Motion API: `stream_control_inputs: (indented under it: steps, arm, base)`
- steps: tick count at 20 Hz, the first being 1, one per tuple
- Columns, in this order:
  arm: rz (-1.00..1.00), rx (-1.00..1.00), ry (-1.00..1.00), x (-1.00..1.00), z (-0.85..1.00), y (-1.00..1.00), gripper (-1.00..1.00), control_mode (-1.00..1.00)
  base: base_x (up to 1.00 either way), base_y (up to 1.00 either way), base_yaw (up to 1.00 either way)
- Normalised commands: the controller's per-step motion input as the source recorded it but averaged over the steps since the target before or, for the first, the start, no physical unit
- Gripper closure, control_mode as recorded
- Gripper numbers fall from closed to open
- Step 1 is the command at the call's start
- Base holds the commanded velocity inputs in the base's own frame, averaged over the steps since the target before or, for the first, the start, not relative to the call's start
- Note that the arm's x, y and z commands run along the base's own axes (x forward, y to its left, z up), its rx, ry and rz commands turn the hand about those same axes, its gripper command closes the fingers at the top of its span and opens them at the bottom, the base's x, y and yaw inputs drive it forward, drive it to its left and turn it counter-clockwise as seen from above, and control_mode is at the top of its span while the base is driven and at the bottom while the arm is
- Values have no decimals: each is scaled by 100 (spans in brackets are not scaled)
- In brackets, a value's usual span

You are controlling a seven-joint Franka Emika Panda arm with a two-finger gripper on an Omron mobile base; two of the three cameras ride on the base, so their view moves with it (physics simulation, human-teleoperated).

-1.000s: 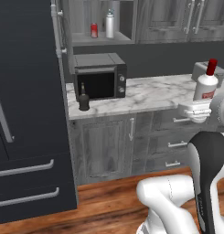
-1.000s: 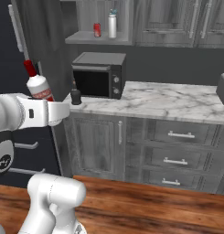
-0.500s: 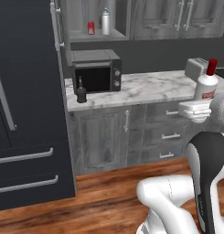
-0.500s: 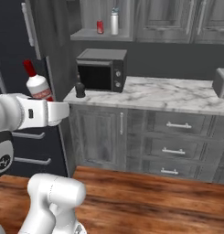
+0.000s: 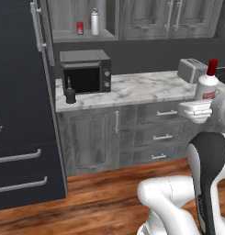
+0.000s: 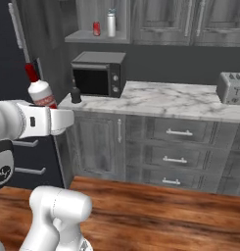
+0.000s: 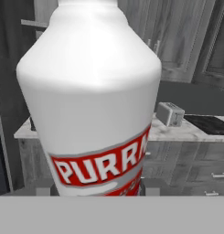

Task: Sort all alcoholic drinks to one cabinet, and non-alcoholic drinks to the other.

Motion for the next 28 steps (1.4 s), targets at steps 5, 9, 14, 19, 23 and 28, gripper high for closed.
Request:
stream_control_inputs:
  steps: [5,9,14,19,23,28]
  arm:
    - [0,0,0,0,0,0,100,100]
    - [0,0,0,0,0,0,100,100]
    - [0,0,0,0,0,0,100,100]
    - [0,0,0,0,0,0,100,100]
    - [0,0,0,0,0,0,100,100]
    - [0,0,0,0,0,0,100,100]
  base:
    - [-7,-52,0]
    - [-6,-53,0]
    - [-5,-56,0]
    - [0,-59,0]
    - [3,-60,0]
    - [8,-55,3]
